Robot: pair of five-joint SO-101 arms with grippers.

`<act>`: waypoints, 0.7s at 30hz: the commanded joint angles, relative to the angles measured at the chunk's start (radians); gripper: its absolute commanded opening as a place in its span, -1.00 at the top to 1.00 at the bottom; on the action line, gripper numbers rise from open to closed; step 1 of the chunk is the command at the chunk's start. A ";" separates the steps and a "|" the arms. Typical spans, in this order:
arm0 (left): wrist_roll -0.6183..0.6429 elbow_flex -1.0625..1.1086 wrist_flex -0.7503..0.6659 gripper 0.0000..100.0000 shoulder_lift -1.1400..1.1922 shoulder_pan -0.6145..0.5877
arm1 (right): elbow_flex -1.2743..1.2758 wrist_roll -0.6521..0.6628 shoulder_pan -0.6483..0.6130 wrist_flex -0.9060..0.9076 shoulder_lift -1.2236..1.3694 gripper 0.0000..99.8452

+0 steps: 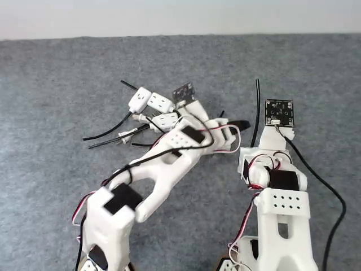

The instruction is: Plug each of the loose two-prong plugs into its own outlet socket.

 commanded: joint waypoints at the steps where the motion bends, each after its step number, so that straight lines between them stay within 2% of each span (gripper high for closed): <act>1: 0.006 -0.205 0.160 0.17 0.130 0.014 | -0.052 -0.003 0.013 -0.008 -0.028 0.98; 5: 0.008 -0.325 0.295 0.17 0.196 0.015 | -0.052 -0.003 0.015 -0.010 -0.028 0.98; 11: 0.054 -0.343 0.262 0.21 0.207 0.015 | -0.052 -0.003 0.016 -0.012 -0.028 0.98; 14: 0.052 -0.343 0.264 0.43 0.207 0.015 | -0.052 -0.006 0.016 -0.012 -0.028 0.98; 18: -0.035 -0.348 0.250 0.94 0.207 0.015 | -0.052 -0.008 0.012 -0.012 -0.028 0.98; 19: -0.052 -0.348 0.236 1.00 0.207 0.015 | -0.052 -0.008 0.010 -0.012 -0.028 0.98; 21: -0.057 -0.348 0.224 0.93 0.209 0.014 | -0.052 -0.008 0.010 -0.012 -0.028 0.98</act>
